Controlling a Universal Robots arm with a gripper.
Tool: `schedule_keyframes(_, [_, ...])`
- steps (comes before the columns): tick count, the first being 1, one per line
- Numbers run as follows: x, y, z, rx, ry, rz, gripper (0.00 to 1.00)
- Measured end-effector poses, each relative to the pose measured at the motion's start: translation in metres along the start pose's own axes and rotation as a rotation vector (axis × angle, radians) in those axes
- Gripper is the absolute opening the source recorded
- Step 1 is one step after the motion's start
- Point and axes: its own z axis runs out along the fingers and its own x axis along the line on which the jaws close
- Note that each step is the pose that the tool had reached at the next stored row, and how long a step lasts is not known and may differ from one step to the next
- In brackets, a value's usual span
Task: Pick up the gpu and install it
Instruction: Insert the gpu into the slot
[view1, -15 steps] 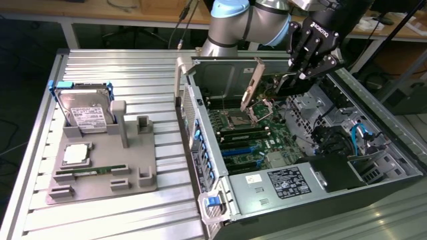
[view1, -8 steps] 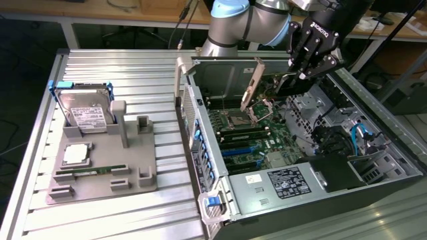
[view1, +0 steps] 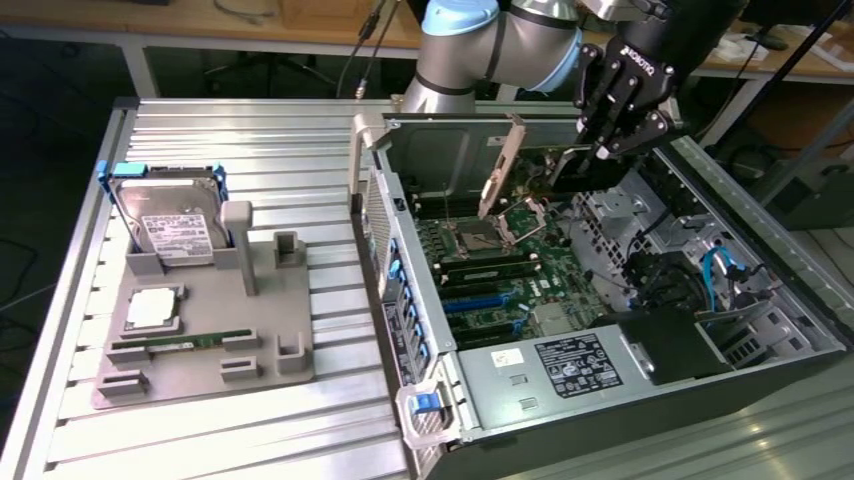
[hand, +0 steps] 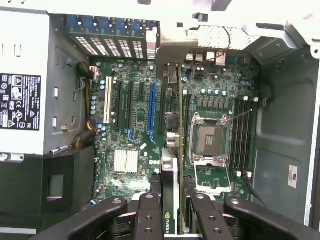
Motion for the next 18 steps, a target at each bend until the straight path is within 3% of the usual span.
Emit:
schedule_keyframes(8, [0.0000, -0.0001, 0.0019, 0.0024, -0.0038, 0.089, 0.27])
schedule_keyframes(18, [0.0001, -0.0001, 0.0033, 0.0024, -0.0038, 0.091, 0.27])
